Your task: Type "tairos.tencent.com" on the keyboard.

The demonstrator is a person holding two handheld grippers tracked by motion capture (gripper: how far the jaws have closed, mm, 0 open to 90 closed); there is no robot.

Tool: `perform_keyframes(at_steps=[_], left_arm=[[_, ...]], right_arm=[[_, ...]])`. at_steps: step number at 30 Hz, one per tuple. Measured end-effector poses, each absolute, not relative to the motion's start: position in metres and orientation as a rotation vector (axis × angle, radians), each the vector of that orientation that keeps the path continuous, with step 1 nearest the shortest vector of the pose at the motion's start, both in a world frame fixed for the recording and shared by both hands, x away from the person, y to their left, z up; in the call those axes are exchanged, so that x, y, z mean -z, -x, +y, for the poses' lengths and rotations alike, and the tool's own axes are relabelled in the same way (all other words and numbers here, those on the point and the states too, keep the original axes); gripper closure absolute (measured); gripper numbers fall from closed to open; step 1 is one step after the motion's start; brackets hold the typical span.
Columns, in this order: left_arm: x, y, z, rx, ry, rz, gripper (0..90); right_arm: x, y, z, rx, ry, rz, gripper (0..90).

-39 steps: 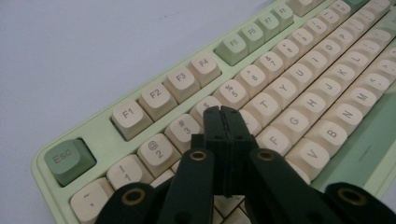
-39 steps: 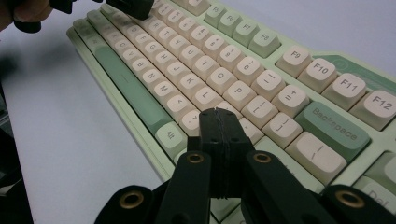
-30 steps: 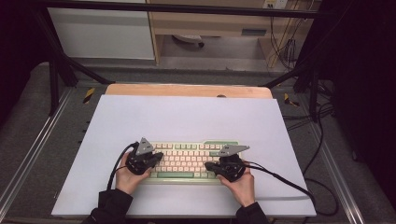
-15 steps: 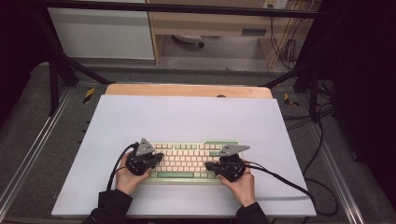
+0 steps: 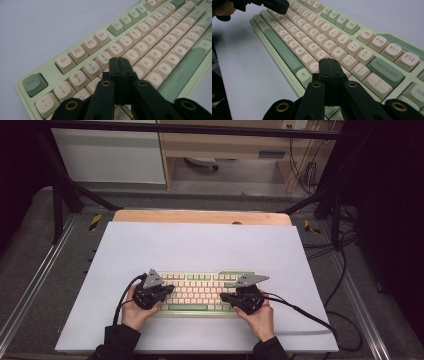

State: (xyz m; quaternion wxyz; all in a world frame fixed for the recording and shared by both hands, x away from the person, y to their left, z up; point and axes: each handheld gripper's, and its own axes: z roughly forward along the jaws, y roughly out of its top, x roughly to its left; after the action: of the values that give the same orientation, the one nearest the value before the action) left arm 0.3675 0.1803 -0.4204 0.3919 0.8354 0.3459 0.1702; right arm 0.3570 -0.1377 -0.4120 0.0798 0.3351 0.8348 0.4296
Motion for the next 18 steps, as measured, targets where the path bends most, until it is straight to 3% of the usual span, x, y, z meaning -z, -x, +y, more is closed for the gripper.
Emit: perform_keyframes(at_steps=[18], left_arm=[[0.419, -0.357, 0.203, -0.433, -2.095, 0.896, 89.8]], right_arm=[[0.409, -0.355, -0.127, -1.303, -0.978, 2.507, 90.0]])
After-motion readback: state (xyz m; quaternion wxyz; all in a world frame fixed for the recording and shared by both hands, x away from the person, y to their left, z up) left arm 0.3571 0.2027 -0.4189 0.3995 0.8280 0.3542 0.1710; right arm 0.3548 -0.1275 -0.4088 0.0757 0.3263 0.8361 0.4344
